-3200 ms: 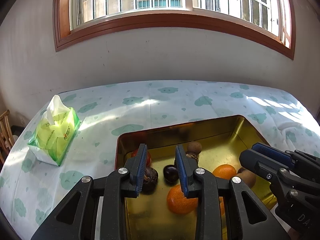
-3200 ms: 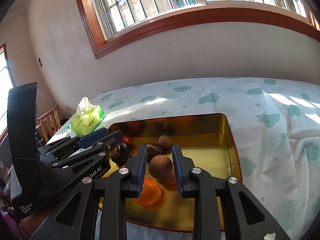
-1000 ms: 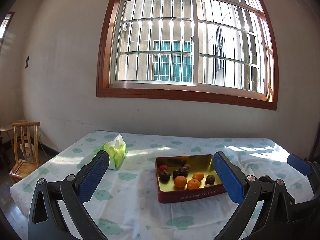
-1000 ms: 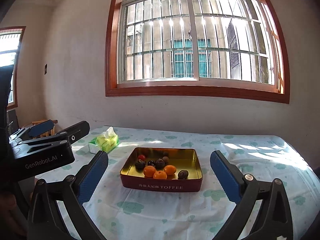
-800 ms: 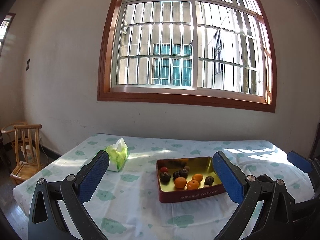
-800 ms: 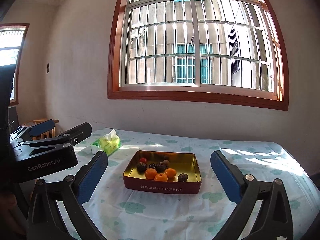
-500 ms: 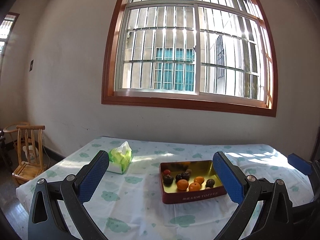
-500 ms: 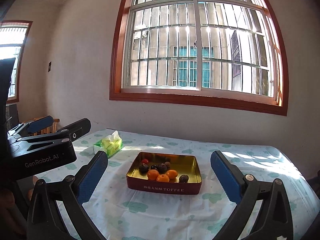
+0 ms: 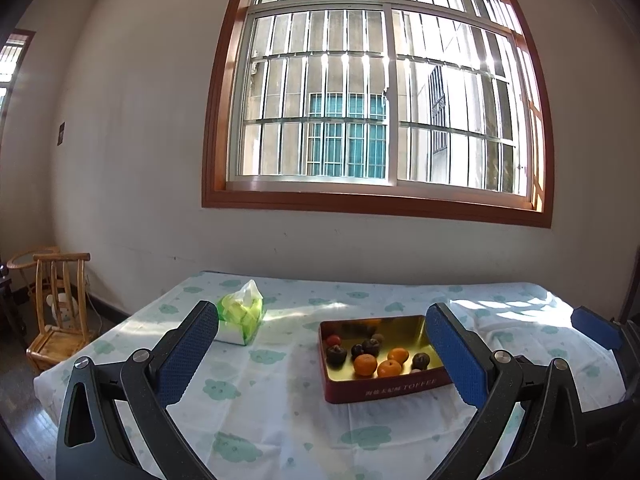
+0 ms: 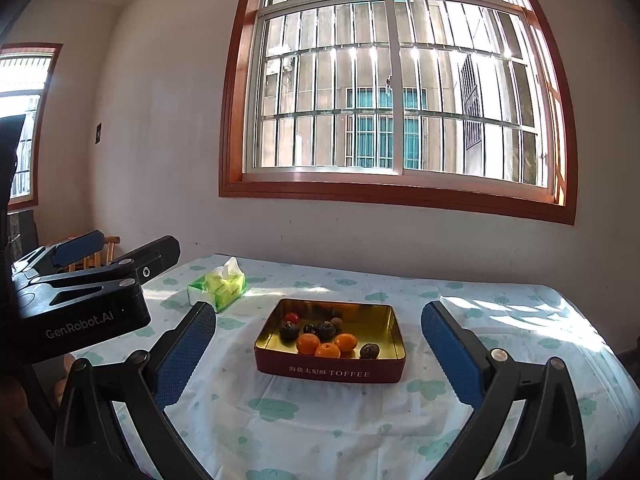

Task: Organize fruits

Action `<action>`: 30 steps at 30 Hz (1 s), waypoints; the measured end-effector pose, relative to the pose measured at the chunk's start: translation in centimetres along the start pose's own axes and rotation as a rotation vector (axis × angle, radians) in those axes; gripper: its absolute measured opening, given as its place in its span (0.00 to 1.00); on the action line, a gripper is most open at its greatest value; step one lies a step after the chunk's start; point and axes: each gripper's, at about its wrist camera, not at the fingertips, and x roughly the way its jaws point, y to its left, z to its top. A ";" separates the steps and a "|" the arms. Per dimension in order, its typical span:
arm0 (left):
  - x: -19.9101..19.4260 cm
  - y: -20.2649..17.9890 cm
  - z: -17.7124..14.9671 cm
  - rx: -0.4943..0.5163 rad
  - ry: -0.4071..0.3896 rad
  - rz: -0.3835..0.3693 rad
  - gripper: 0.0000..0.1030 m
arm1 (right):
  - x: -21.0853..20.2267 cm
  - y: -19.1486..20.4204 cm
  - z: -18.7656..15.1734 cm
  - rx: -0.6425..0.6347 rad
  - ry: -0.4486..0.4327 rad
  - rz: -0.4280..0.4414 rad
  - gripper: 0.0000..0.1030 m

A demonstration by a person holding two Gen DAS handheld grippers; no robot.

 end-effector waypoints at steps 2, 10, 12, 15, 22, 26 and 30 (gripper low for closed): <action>0.0 -0.1 0.0 -0.001 -0.001 -0.003 1.00 | 0.0 0.0 -0.1 0.001 0.002 0.001 0.99; -0.1 -0.1 0.0 -0.001 -0.002 -0.002 1.00 | 0.0 0.1 -0.1 -0.002 0.002 0.001 0.99; 0.0 -0.1 0.0 -0.002 0.000 -0.003 1.00 | 0.0 0.2 -0.1 -0.003 0.003 0.002 0.99; -0.1 -0.1 0.0 -0.002 -0.001 -0.004 1.00 | 0.1 0.3 -0.2 -0.003 0.007 0.003 0.99; 0.0 -0.1 -0.2 -0.003 0.004 -0.007 1.00 | 0.2 0.4 -0.4 -0.004 0.011 0.008 0.99; 0.2 -0.2 -0.4 -0.004 0.010 -0.004 1.00 | 0.4 0.3 -0.6 -0.003 0.021 0.012 0.99; 0.5 -0.3 -0.7 0.002 0.018 -0.001 1.00 | 0.7 0.3 -0.9 -0.002 0.032 0.016 0.99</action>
